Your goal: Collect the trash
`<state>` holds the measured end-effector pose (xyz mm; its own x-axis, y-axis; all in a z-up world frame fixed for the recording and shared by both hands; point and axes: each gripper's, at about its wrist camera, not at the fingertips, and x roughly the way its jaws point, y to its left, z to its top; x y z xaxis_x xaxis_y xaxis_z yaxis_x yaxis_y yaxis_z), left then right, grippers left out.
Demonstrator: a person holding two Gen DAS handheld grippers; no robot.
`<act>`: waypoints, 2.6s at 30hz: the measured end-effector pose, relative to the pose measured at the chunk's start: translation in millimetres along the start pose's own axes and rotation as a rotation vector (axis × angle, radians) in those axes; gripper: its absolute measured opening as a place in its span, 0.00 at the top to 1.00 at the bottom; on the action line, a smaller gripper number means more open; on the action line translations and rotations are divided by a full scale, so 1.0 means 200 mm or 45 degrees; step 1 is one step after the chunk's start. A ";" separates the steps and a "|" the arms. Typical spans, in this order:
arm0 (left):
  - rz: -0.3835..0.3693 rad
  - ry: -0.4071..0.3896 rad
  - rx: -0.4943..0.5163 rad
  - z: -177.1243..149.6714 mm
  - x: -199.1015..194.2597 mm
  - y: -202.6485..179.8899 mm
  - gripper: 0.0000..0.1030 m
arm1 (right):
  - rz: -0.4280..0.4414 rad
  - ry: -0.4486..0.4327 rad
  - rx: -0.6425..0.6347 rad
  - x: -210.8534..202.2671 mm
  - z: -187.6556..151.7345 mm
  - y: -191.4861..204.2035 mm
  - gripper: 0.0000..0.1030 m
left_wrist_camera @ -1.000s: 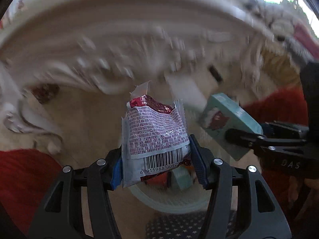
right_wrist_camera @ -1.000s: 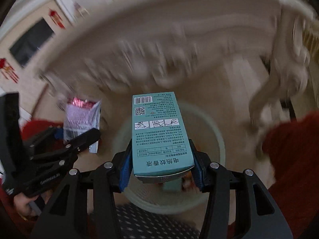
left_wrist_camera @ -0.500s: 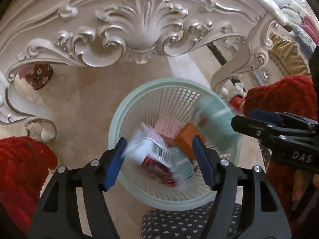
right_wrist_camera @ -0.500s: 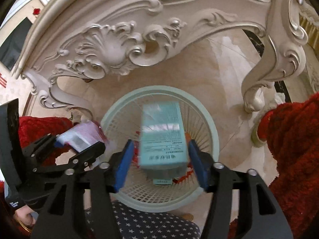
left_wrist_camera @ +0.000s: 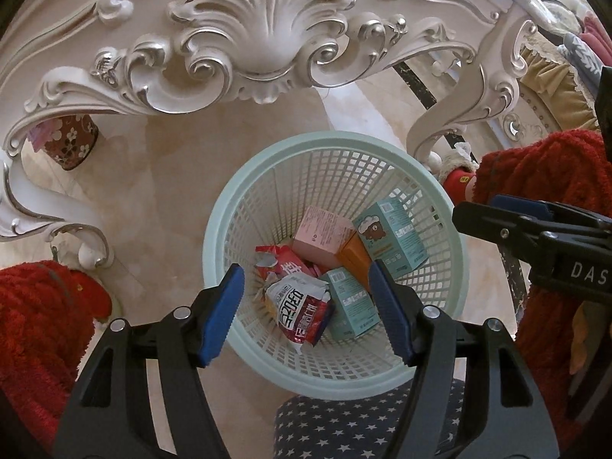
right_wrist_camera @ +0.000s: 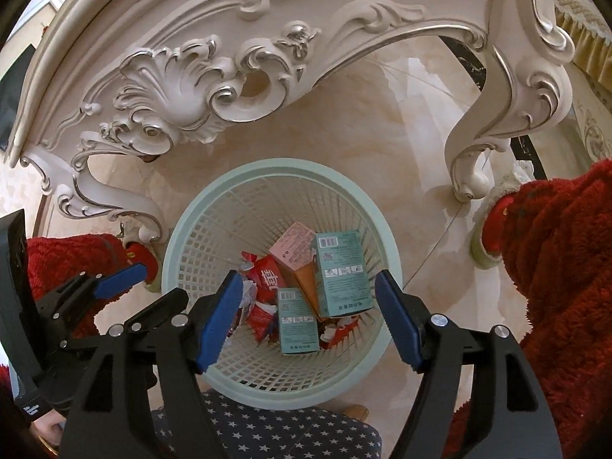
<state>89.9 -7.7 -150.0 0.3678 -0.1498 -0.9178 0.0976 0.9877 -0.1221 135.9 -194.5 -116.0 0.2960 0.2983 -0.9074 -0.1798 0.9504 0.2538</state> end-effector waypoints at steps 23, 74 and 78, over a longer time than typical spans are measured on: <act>0.115 -0.566 -0.119 0.67 -0.99 0.43 0.27 | 0.139 -0.693 -0.249 -0.88 0.52 0.13 0.25; 0.230 -0.343 0.323 2.74 -0.04 0.93 0.46 | -0.106 -0.346 -0.689 0.23 2.77 0.62 0.32; 0.235 -0.341 0.256 2.72 -0.05 0.95 0.59 | -0.068 -0.308 -0.615 0.23 2.74 0.59 0.62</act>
<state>607.0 157.1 42.1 0.6224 -0.0026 -0.7827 0.1767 0.9746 0.1372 643.0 -20.9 55.9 0.5136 0.3163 -0.7976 -0.5524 0.8332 -0.0253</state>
